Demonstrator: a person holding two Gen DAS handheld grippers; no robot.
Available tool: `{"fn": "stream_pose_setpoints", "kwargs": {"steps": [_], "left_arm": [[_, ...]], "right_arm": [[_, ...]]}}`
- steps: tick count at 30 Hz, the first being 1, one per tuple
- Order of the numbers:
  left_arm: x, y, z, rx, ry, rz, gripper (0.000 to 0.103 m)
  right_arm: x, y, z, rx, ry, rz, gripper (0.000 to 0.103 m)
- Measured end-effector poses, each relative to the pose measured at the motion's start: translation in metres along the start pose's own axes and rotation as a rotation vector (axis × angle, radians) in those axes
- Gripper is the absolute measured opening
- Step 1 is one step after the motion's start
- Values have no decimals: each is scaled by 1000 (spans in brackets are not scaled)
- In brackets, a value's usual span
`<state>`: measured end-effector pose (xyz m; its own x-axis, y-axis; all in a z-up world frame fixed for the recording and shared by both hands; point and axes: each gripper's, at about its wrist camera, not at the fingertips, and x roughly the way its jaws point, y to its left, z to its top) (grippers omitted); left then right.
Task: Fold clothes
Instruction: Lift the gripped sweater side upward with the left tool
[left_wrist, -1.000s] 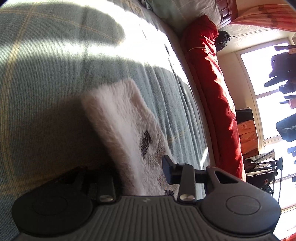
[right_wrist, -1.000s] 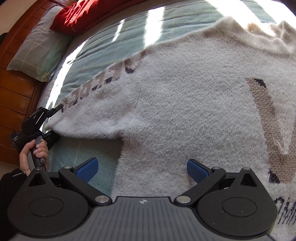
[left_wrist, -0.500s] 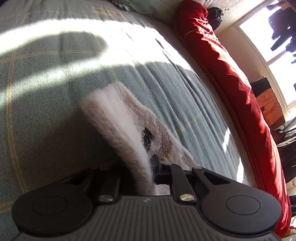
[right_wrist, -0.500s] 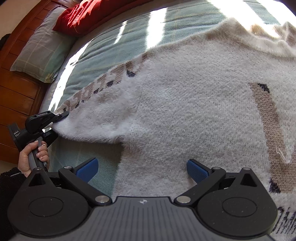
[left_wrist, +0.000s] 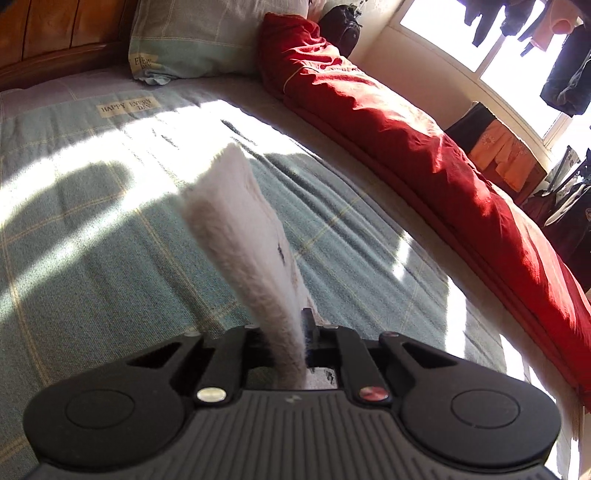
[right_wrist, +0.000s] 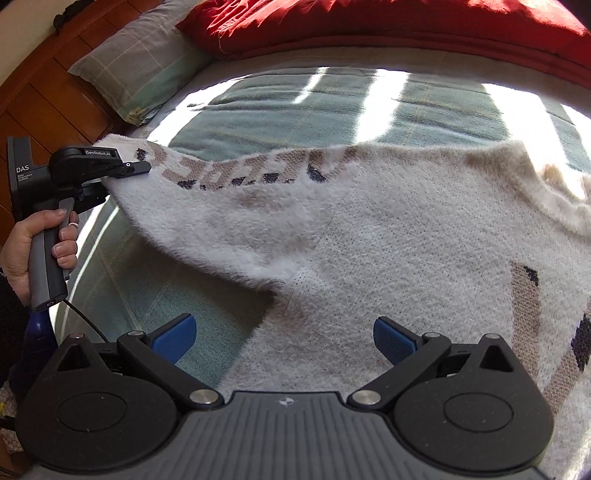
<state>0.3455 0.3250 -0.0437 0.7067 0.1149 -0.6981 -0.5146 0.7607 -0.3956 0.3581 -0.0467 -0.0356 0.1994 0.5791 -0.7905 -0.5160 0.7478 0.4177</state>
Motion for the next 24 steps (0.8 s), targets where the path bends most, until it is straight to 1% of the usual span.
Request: {"fn": "stream_pose_setpoints", "kwargs": {"steps": [8,13,19,24], "left_arm": [[-23,-46,1,66,-35,-85,7],[-38,-77,-3,72,-36,-169,7],[-53,-122,-15,123,-29,-278,7],[-59,-157,-28,161,-29,-346,7]], "right_arm": [[-18,-11,-9,26,-28,-24,103],[-32,-21,-15,48,-52,-39,103],[-51,-35,-25,82,-83,-62,103],[-68,-48,-37,107,-104,-77,103]]}}
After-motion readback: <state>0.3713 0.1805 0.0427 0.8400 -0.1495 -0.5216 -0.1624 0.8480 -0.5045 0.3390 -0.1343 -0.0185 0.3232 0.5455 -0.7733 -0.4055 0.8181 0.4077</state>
